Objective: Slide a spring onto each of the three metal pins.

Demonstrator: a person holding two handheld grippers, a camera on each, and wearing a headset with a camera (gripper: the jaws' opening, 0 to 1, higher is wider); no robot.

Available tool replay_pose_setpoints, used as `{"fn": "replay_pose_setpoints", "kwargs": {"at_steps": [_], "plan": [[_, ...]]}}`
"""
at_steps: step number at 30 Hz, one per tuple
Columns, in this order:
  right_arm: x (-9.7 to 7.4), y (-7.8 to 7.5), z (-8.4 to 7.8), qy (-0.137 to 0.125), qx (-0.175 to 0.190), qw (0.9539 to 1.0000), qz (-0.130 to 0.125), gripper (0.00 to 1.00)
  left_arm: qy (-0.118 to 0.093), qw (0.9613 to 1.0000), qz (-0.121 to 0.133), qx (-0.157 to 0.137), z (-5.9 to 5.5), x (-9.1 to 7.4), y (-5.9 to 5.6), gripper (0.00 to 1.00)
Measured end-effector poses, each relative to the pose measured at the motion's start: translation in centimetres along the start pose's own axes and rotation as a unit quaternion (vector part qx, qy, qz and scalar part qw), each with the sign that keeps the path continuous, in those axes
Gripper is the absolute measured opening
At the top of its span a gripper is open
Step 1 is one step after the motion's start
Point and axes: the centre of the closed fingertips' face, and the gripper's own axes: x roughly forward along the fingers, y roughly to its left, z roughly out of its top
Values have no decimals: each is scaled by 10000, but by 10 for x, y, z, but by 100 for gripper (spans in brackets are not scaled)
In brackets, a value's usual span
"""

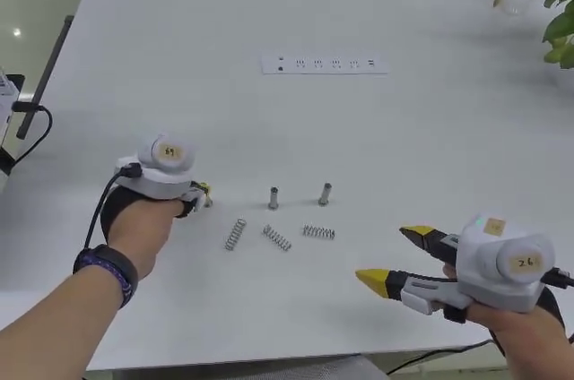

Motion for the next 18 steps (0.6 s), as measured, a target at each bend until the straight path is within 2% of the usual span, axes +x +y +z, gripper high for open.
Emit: {"fn": "replay_pose_setpoints", "kwargs": {"at_steps": [18], "plan": [[0,-1,1,-5,3,10000,0,61,-11,10000,-47,64,-1,3,-8,0]]}}
